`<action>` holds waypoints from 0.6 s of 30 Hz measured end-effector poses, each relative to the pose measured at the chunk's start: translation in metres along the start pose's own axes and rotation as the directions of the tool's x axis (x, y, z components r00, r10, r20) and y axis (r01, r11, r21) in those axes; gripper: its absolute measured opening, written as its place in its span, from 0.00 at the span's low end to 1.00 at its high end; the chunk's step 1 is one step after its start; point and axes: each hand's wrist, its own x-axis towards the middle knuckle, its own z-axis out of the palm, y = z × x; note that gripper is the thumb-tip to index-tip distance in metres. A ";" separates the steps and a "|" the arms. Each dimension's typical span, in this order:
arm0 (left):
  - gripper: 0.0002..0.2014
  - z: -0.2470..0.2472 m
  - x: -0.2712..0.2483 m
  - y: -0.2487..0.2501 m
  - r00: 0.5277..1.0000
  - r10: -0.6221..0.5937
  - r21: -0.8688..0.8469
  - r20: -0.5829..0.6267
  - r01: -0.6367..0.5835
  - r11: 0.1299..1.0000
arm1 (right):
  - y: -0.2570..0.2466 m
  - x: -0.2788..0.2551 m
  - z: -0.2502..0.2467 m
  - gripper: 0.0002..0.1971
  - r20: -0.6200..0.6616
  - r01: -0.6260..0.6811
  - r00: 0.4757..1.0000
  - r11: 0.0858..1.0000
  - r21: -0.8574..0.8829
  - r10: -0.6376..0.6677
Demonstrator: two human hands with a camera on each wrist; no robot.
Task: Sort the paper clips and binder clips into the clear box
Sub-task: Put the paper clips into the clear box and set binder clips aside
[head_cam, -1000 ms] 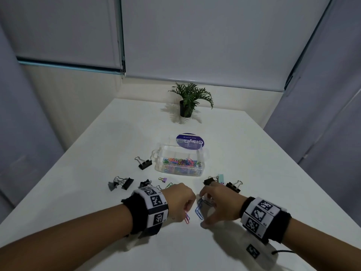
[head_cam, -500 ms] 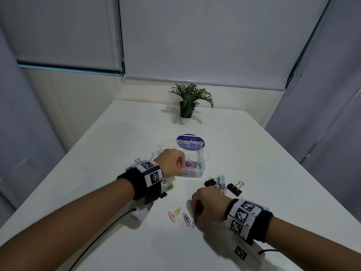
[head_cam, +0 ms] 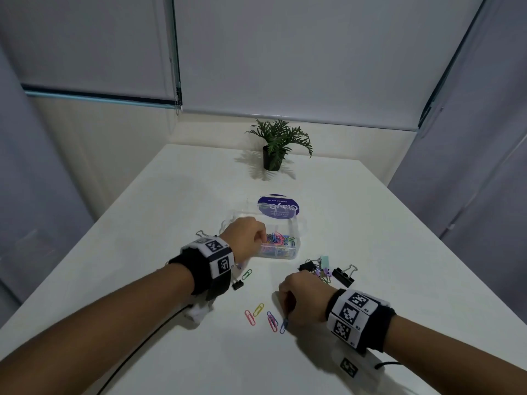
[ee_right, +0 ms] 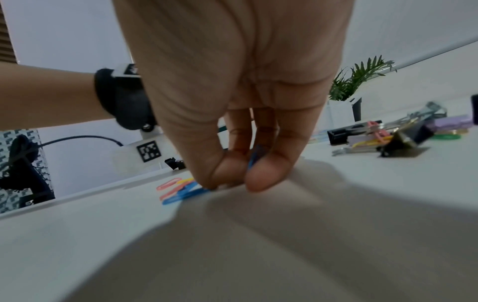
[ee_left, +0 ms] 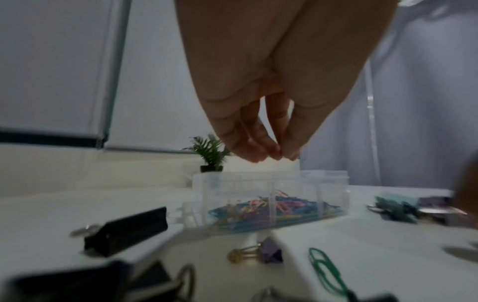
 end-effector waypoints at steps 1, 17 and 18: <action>0.10 0.002 -0.006 0.000 0.999 0.022 0.064 0.048 -0.025 0.998 | 0.001 0.000 0.000 0.08 -0.007 -0.003 1.000 1.000 0.010 0.003; 0.18 0.013 -0.051 0.015 0.822 0.059 0.145 0.566 -0.170 0.975 | 0.001 -0.013 -0.006 0.17 0.052 0.077 0.995 0.974 0.215 -0.090; 0.19 0.012 -0.054 0.016 0.799 0.073 0.142 0.597 -0.195 0.971 | 0.003 -0.015 -0.006 0.19 0.047 0.070 0.996 0.977 0.199 -0.081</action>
